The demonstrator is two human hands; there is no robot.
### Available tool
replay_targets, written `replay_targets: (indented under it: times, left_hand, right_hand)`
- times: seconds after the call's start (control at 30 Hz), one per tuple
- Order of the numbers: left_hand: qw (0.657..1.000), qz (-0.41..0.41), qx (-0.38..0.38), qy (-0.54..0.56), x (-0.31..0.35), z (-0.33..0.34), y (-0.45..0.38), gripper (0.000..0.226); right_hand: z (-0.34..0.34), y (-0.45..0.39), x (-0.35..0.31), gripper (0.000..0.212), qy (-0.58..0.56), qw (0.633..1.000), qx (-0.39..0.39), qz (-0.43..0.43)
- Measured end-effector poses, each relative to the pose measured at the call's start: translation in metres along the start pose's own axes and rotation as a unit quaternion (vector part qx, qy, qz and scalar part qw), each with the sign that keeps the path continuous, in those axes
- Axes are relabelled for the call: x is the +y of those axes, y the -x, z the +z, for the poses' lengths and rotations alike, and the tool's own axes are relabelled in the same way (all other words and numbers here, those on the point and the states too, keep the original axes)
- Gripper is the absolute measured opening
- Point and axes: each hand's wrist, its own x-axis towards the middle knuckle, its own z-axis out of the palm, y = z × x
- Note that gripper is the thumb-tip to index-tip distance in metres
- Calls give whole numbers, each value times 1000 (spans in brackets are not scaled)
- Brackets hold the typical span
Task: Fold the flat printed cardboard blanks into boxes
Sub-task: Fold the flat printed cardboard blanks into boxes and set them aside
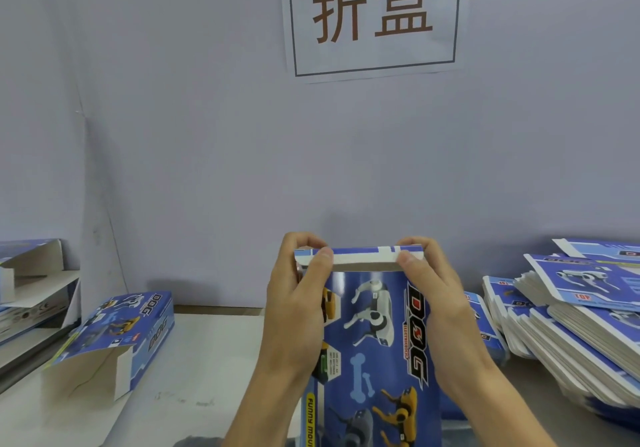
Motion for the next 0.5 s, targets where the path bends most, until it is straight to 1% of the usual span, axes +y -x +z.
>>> replay_targets:
  times: [0.1, 0.17, 0.27, 0.3, 0.37, 0.43, 0.5]
  left_hand:
    - [998, -44, -30, 33, -2, -3, 0, 22]
    - [998, -46, -32, 41, 0, -4, 1, 22]
    - [999, -41, -17, 31, 4, -4, -1, 11]
    - [998, -47, -19, 32, 4, -5, -1, 10]
    - [996, -67, -36, 49, 6, -7, -2, 12]
    - [993, -85, -53, 62, 7, -9, -3, 19]
    - [992, -91, -59, 69, 7, -10, -4, 21]
  right_hand:
    - [-1, 2, 1, 27, -12, 1000, 11, 4]
    - [-1, 1, 1, 22, -13, 1000, 18, -1]
    - [0, 1, 0, 17, -11, 999, 30, -8]
    - [0, 1, 0, 16, -12, 999, 33, -9]
    - [-1, 1, 0, 17, -16, 999, 36, -8]
    - [-2, 0, 3, 22, -17, 999, 38, -2]
    - [-1, 1, 4, 26, -24, 999, 40, 7]
